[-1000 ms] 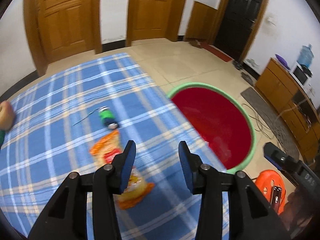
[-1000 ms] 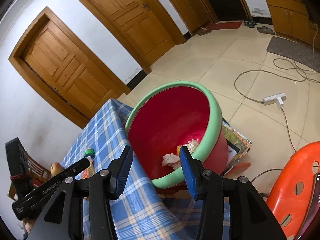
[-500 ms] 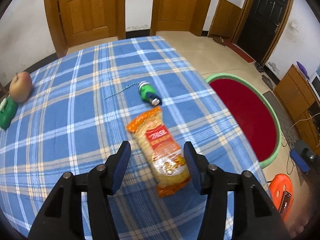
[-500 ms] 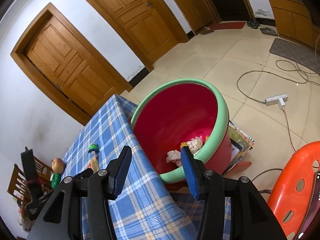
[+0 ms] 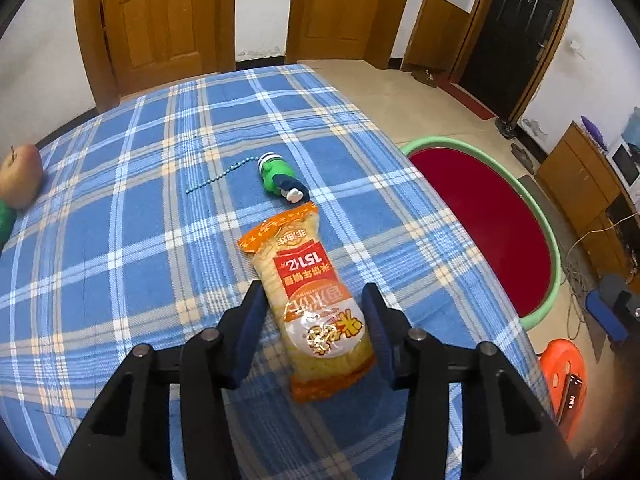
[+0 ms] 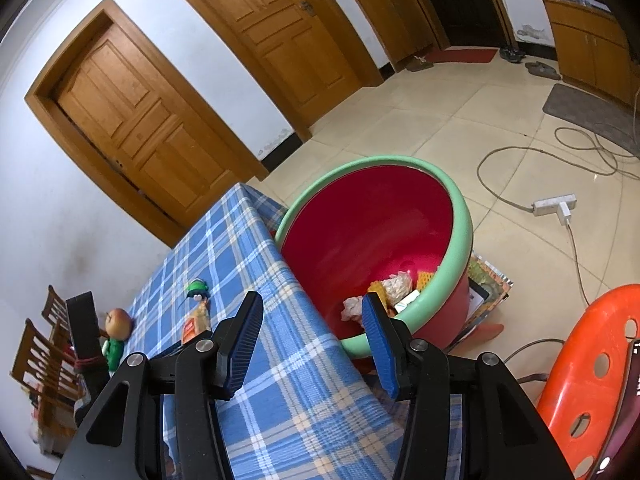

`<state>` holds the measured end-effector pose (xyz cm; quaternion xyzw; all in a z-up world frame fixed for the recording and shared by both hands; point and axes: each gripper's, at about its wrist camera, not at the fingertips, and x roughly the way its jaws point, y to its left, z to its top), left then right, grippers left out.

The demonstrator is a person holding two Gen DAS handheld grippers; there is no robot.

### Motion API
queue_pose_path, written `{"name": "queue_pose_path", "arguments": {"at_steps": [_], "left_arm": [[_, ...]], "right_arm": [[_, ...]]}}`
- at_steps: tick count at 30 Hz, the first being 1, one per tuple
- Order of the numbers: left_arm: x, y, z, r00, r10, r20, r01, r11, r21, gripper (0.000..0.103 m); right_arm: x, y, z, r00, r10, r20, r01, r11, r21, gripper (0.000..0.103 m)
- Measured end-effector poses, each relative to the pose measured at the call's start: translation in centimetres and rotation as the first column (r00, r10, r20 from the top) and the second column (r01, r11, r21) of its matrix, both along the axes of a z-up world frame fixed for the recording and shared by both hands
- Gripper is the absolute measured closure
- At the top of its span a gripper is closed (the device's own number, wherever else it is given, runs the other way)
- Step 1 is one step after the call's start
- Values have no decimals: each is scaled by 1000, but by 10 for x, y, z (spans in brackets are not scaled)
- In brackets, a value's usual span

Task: Collect trash
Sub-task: 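Grasp the orange snack packet with the left tool while the right tool grasps the green figurine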

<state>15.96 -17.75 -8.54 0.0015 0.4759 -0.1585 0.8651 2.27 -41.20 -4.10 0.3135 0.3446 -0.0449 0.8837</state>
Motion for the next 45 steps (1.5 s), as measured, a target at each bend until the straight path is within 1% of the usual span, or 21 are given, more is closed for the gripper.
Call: {"name": "queue_pose_path", "arguments": {"at_steps": [3, 6, 12, 17, 23, 26, 30, 34, 40, 42, 44, 45], "left_arm": [[-3, 11, 7, 1000, 5, 15, -5, 1000, -19, 56], [-4, 28, 22, 999, 24, 48, -23, 999, -30, 56], [3, 69, 41, 989, 92, 115, -91, 996, -15, 57], [17, 106, 40, 978, 164, 130, -166, 986, 0, 57], [28, 142, 29, 964, 237, 124, -234, 971, -39, 57], [29, 149, 22, 957, 261, 129, -257, 965, -46, 57], [28, 154, 16, 956, 265, 122, -262, 964, -41, 57], [27, 159, 15, 951, 277, 136, -274, 961, -44, 58], [28, 160, 9, 953, 278, 122, -274, 960, -49, 58], [28, 159, 9, 954, 276, 119, -272, 961, -50, 58], [27, 158, 8, 955, 273, 119, -268, 962, -52, 58], [27, 158, 9, 955, 271, 120, -267, 962, -53, 58]], "right_arm": [[1, 6, 4, 1000, 10, 1, -10, 1000, -10, 50], [4, 14, 8, 1000, 25, 3, -25, 999, -21, 50], [14, 39, 17, 997, 78, 3, -78, 996, -41, 50], [32, 70, 22, 990, 140, -4, -140, 987, -73, 50], [62, 111, 20, 976, 217, -26, -219, 968, -120, 50], [79, 129, 15, 967, 251, -41, -254, 957, -139, 50], [103, 151, 3, 955, 287, -74, -295, 942, -162, 50], [125, 164, -7, 948, 304, -96, -317, 930, -186, 50], [157, 175, -15, 942, 315, -115, -334, 914, -229, 51], [164, 177, -18, 940, 318, -120, -339, 910, -239, 53], [170, 179, -22, 937, 326, -127, -348, 905, -245, 58], [171, 180, -23, 936, 327, -128, -349, 903, -249, 59]]}}
